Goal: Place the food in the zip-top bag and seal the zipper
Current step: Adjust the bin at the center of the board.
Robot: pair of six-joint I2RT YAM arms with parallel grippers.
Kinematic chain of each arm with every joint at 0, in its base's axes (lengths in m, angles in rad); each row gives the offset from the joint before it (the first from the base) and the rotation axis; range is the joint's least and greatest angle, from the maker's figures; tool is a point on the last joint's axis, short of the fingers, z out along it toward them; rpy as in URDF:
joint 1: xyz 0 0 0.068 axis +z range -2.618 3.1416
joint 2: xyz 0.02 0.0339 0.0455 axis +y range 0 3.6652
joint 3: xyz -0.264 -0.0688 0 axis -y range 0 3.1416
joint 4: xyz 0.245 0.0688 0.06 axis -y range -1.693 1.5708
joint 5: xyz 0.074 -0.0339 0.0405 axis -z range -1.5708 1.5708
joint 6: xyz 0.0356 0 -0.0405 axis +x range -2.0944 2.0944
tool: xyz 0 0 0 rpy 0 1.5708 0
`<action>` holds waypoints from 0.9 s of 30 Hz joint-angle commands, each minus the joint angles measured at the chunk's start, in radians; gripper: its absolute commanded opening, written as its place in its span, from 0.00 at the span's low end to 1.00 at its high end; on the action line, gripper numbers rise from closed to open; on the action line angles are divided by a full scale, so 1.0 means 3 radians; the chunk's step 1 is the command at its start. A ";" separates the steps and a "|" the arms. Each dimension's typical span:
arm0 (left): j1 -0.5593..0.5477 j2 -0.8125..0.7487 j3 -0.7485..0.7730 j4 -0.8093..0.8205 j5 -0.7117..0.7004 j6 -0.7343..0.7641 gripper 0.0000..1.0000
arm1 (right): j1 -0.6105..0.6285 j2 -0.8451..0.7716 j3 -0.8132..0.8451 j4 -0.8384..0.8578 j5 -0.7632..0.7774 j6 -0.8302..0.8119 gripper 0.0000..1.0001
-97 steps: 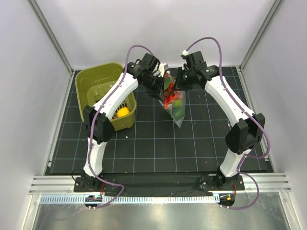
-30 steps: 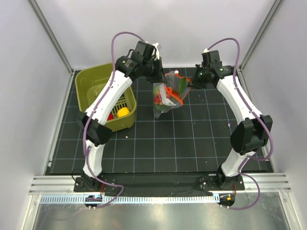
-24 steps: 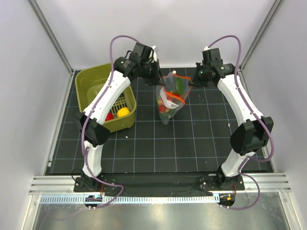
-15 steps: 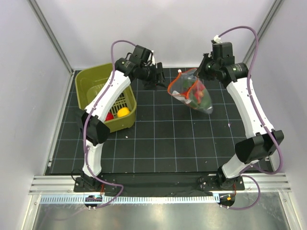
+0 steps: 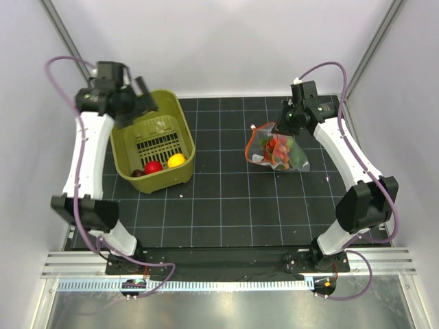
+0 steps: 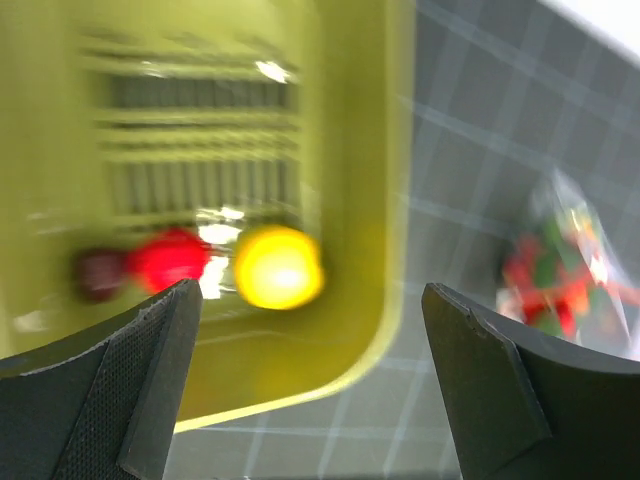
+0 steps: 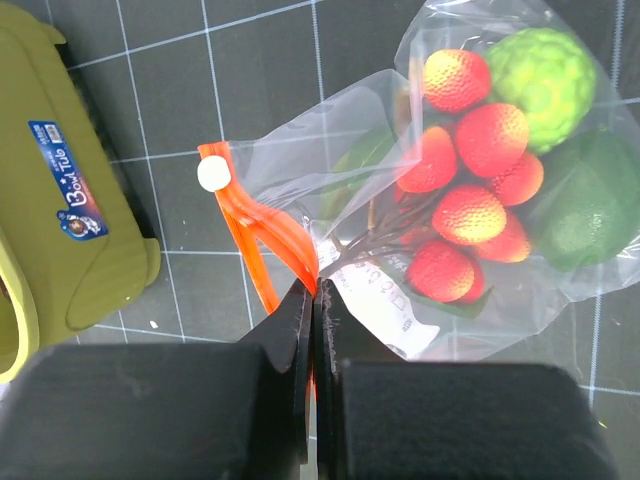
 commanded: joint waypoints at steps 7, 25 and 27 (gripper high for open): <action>0.0859 -0.0487 -0.0690 -0.0339 -0.0471 0.0059 0.95 | 0.0009 -0.0063 -0.0029 0.0167 -0.0250 0.0036 0.01; 0.1356 0.0750 -0.0482 0.0278 0.0388 0.0555 0.00 | 0.0019 -0.0037 0.0063 0.0289 -0.0388 0.0010 0.01; 0.1351 0.0577 -0.0548 0.0493 0.0485 0.0520 0.00 | 0.0019 -0.0058 0.0048 0.0289 -0.0373 0.0010 0.01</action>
